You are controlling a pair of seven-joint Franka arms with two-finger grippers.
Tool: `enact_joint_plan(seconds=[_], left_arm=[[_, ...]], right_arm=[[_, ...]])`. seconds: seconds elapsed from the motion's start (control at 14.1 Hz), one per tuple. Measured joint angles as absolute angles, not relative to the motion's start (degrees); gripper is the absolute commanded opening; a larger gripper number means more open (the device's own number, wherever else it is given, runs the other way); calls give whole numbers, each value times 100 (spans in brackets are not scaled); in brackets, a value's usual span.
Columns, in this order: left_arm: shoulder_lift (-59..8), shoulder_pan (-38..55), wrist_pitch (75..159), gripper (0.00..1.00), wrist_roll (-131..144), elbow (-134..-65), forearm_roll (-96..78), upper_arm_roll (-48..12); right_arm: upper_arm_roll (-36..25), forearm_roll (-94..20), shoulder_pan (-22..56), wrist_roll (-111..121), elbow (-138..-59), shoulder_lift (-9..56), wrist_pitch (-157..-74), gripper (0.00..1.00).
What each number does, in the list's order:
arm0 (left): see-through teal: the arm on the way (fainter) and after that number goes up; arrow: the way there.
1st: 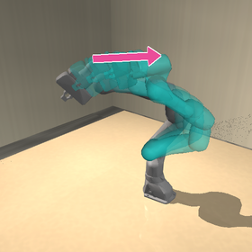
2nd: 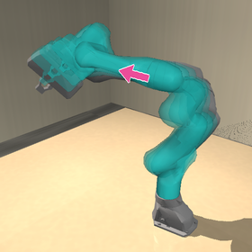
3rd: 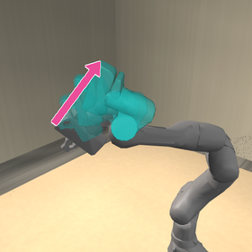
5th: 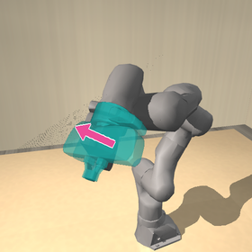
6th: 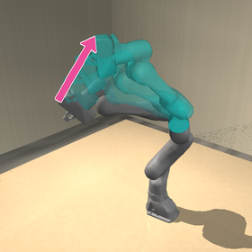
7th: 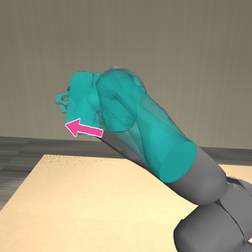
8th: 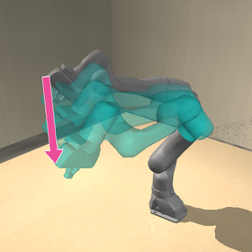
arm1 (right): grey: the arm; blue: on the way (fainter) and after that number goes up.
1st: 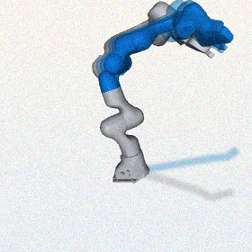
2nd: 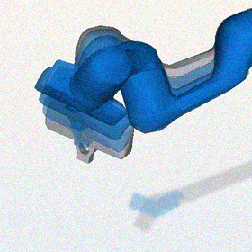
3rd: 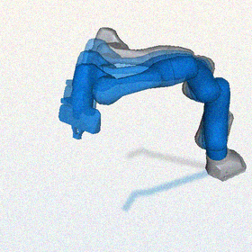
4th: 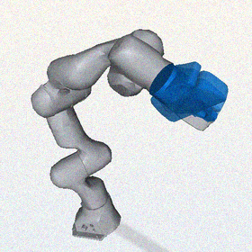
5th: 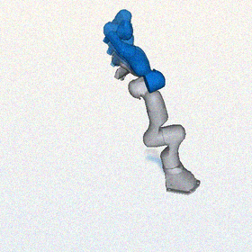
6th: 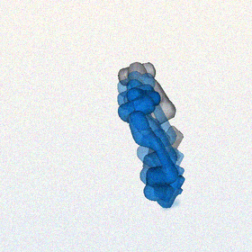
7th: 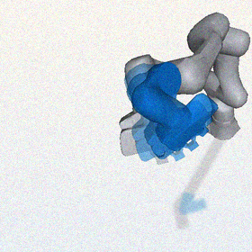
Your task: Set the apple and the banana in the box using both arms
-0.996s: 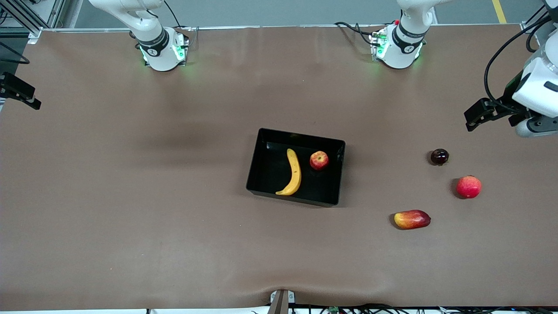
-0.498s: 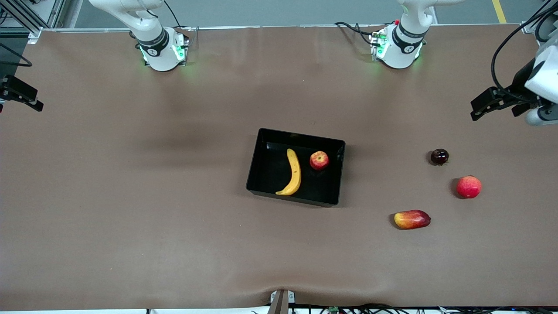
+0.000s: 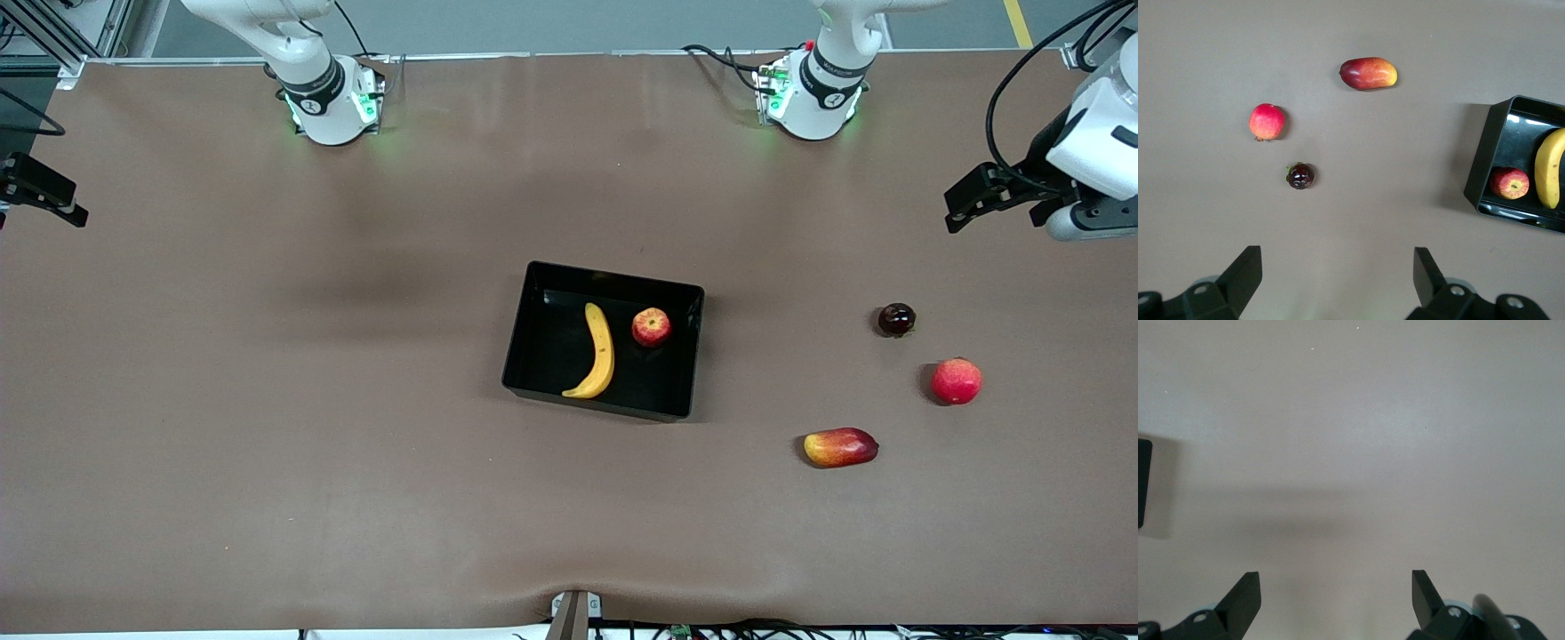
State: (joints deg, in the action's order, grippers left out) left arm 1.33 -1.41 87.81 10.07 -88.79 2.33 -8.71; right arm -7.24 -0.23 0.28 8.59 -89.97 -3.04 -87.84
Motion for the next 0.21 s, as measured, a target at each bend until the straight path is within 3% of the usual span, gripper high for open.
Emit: enact_joint_plan(seconds=[0.21], left_arm=[[123, -141, 8788, 100, 1008, -8825, 232, -869]], right_arm=[[-724, -23, 28, 859, -8996, -304, -8786, 100]])
